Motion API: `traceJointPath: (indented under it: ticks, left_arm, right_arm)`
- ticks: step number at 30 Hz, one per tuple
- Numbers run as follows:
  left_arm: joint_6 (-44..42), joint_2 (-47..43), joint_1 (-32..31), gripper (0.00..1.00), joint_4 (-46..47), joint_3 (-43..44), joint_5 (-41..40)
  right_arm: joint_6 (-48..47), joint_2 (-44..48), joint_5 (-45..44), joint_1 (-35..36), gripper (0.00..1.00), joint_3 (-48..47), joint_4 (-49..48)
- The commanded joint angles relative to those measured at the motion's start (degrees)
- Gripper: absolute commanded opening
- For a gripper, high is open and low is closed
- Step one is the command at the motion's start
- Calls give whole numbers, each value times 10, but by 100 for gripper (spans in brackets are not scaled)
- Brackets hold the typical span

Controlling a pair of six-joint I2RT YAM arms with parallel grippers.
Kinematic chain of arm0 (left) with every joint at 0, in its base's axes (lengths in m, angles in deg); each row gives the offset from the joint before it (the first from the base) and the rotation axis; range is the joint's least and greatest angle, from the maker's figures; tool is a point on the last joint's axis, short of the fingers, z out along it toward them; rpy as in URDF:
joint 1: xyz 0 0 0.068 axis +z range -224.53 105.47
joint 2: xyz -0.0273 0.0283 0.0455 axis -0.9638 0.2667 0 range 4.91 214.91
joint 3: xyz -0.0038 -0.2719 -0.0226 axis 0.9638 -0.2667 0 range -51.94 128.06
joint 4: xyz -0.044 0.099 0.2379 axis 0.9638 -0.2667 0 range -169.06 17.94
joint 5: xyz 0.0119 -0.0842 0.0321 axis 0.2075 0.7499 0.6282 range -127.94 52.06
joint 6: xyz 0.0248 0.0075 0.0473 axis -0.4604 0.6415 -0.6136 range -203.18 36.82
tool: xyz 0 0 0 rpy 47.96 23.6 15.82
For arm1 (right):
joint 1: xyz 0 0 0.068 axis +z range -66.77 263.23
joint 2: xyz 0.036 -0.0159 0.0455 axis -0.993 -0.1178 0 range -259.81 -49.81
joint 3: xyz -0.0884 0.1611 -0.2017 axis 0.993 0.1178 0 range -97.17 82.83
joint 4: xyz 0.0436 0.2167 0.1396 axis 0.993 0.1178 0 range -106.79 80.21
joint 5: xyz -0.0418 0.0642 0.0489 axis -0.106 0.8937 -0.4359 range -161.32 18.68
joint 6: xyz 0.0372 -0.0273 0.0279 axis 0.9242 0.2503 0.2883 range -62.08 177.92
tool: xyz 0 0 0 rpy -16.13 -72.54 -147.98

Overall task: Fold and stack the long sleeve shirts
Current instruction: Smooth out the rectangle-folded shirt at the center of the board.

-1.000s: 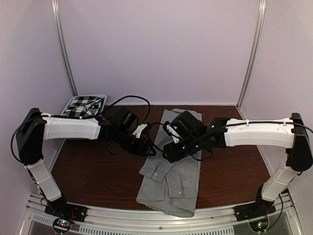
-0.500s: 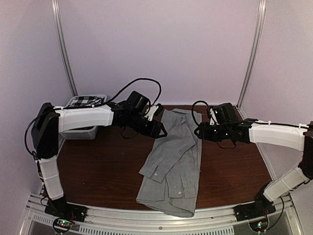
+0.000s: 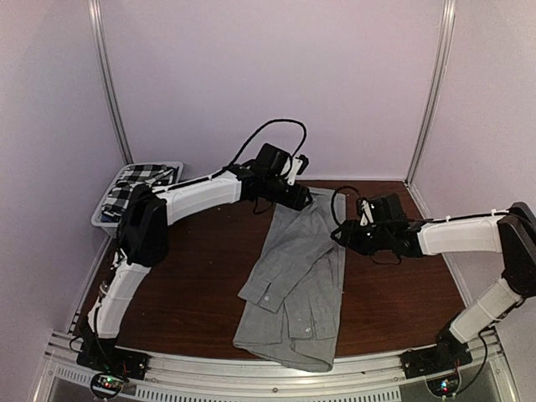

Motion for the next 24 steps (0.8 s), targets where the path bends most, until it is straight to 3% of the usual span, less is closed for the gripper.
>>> traceJointPath:
  ticks: [1,13,24]
  left_arm:
    - [-23,44,-2,60,11,36,-17]
    - [-41,100,-9,54,33,63,-28]
    - [-49,105,-9,24,54,68,-10]
  right_arm:
    - [16,-27,22,-6,51,10,-58]
    - [28,-95,33,-12,49,4,-82]
    - [18,-128,27,-12,48,-26,-67]
